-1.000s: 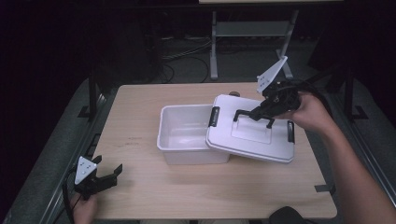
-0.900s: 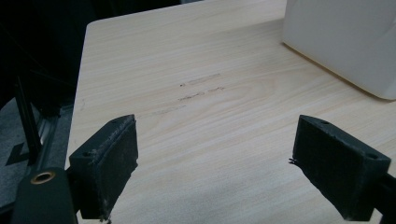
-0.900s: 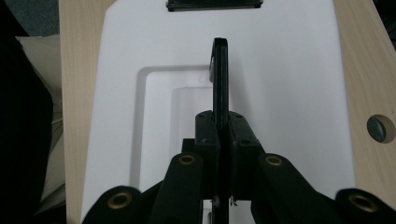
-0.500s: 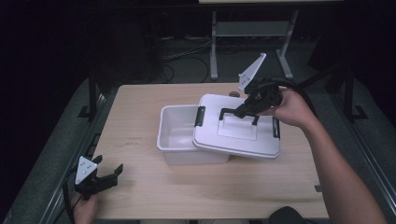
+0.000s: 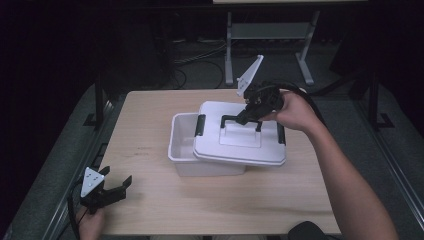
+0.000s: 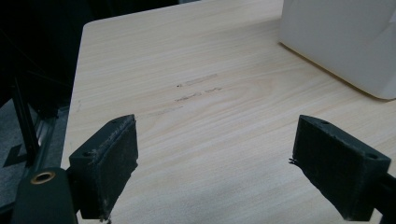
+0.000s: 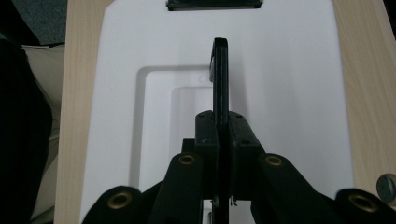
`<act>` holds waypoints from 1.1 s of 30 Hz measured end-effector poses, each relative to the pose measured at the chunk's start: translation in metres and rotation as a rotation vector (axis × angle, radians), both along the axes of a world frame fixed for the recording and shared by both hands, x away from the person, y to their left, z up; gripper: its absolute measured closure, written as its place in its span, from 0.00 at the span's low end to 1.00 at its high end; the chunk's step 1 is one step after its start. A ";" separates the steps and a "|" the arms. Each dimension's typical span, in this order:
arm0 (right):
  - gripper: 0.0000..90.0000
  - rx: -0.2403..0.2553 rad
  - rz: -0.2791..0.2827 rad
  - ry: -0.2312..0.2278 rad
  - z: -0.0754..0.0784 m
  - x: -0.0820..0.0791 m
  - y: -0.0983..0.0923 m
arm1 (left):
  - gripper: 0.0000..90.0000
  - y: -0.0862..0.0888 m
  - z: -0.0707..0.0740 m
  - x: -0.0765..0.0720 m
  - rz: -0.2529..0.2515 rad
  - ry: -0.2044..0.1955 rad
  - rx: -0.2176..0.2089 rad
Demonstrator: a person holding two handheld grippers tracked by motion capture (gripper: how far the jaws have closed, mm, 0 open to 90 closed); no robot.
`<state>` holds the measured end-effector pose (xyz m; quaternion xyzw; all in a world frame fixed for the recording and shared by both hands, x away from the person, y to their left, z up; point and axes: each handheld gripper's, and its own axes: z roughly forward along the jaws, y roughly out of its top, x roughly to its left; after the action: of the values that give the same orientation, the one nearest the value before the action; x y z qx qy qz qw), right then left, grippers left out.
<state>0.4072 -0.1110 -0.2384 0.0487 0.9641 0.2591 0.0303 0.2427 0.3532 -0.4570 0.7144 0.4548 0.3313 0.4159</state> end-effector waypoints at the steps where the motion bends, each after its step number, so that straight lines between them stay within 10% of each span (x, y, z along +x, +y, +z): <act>1: 0.94 -0.001 0.006 0.001 0.000 0.001 0.003 | 0.15 0.000 0.000 0.000 0.001 0.001 -0.002; 33: 0.94 -0.015 0.082 0.043 -0.016 0.030 0.065 | 0.15 0.001 -0.001 0.000 -0.001 -0.001 -0.002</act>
<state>0.4377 -0.0458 -0.2540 0.0143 0.9676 0.2520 -0.0007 0.2428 0.3540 -0.4576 0.7140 0.4544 0.3311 0.4173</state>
